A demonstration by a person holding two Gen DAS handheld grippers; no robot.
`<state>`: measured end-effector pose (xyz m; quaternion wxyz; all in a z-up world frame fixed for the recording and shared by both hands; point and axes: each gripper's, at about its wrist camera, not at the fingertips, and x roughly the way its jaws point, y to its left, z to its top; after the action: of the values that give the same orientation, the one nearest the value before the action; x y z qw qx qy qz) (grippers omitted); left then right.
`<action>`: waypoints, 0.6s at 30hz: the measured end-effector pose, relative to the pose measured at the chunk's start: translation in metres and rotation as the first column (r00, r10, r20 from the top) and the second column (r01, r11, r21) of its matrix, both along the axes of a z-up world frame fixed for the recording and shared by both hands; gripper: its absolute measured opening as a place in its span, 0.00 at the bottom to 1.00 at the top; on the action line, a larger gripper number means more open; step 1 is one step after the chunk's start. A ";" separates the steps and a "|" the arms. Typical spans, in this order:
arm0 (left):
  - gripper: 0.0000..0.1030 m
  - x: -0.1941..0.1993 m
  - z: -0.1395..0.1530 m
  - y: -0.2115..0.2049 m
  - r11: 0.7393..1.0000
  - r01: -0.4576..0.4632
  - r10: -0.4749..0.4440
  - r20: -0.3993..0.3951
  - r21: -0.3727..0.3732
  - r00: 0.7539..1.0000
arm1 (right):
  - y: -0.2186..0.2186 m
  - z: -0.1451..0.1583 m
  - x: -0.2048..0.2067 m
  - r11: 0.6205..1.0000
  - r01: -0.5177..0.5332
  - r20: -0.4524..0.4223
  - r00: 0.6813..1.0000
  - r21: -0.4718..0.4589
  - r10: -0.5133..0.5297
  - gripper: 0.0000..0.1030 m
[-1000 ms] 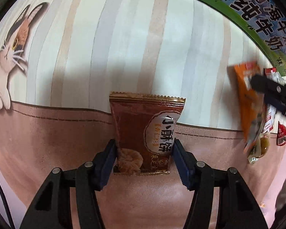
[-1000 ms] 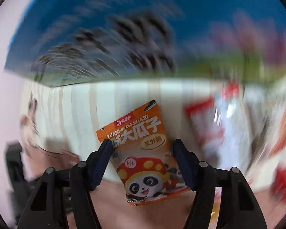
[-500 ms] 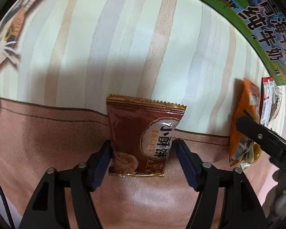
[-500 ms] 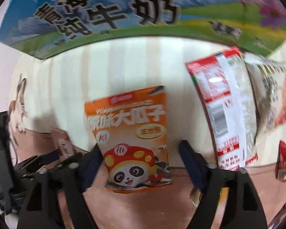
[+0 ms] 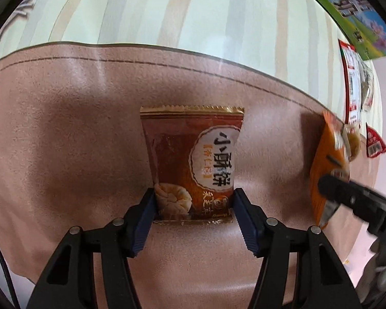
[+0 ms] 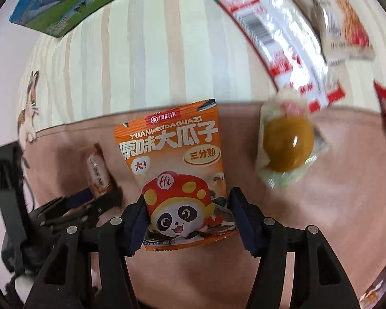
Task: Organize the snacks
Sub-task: 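Carry both packets into the box and open both tools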
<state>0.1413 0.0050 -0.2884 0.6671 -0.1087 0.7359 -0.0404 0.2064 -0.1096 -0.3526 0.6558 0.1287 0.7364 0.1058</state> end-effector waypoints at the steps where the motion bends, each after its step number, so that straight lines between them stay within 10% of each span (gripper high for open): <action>1: 0.56 0.004 -0.001 0.004 1.000 -0.018 0.018 -0.007 -0.012 1.000 | -0.001 0.001 -0.001 1.000 0.002 0.007 1.000 0.003 -0.002 0.61; 18: 0.52 0.024 0.003 0.012 0.997 -0.074 0.072 0.055 0.034 0.996 | -0.017 -0.013 0.005 1.000 0.009 0.026 1.000 -0.015 -0.008 0.59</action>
<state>0.1653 0.0172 -0.2858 0.6896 -0.1221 0.7138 -0.0056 0.2111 -0.1268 -0.3661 0.6666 0.1255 0.7281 0.0990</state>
